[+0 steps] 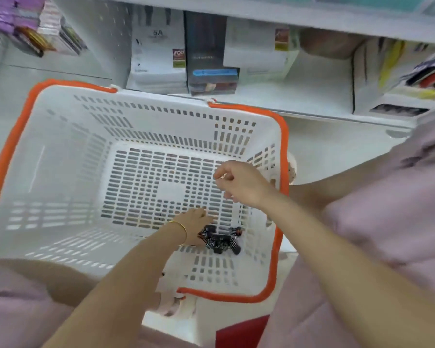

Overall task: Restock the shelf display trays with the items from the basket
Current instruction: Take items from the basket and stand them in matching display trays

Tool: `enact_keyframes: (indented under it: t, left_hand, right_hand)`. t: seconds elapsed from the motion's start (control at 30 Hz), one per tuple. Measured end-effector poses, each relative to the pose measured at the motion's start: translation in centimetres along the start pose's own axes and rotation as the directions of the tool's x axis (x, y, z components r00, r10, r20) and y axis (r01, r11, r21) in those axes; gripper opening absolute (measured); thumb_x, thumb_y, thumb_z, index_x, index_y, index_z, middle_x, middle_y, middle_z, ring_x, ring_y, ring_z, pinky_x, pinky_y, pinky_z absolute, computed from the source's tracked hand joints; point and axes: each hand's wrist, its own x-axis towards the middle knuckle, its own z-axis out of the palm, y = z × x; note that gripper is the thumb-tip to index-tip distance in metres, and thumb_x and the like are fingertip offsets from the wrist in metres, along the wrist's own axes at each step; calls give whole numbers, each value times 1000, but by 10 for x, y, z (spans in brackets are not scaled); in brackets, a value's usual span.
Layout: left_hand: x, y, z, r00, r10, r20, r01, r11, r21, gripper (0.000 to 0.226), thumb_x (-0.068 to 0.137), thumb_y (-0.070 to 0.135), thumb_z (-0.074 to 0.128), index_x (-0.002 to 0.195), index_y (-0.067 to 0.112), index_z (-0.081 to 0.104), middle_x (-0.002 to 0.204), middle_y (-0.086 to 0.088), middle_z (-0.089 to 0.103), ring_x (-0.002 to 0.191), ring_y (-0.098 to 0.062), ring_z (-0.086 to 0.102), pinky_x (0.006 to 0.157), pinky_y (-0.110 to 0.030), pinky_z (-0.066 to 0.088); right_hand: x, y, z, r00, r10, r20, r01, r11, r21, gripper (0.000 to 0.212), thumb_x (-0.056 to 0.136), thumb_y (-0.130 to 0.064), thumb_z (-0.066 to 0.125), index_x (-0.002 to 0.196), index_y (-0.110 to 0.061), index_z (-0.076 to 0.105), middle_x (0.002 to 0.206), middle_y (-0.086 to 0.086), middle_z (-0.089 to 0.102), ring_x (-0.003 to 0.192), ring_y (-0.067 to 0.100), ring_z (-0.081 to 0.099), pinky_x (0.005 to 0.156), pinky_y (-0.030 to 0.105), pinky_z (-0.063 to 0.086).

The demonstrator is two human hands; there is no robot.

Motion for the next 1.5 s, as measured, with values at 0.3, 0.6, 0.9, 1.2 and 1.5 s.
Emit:
enact_keyframes:
  t: [0.3,0.6,0.9,1.2,1.5]
  left_hand:
    - [24,4,13,998,54,-45,-48,992,115,69,85,36,65,138,5,32,137,-12,38,126,-27,36,105,-35,36]
    - [20,14,9,997,-3,73,12,991,-131,52,89,17,58,136,8,37,133,-13,40,113,-26,51,92,-32,43]
    - [15,18,8,989,-15,146,42,982,-182,54,89,18,55,139,10,35,128,-11,51,112,-29,53,92,-39,48]
    - [5,24,7,994,-46,99,80,924,-375,40,86,19,58,124,10,52,118,-8,59,106,-26,58,87,-33,49]
    - [-35,2,-32,973,-230,11,141,557,-819,19,83,5,56,102,4,53,72,-6,60,51,-9,53,46,-16,43]
  right_hand:
    - [6,9,7,999,50,-18,-50,999,6,23,96,-18,46,115,-12,58,110,4,60,88,18,61,59,17,40]
    - [6,2,14,999,33,-5,-33,999,7,24,97,-21,46,117,-13,57,113,3,60,90,18,62,62,22,42]
    - [1,-3,15,999,40,9,-40,999,6,23,96,-20,46,116,-12,56,107,7,63,82,26,67,81,41,53]
    - [-4,-5,12,999,32,-8,-32,999,11,23,96,-20,46,115,-12,57,110,5,60,84,26,67,69,34,52]
    - [-4,-14,-8,992,7,-125,4,996,88,20,96,-16,46,111,-12,59,111,6,61,91,21,63,70,28,49]
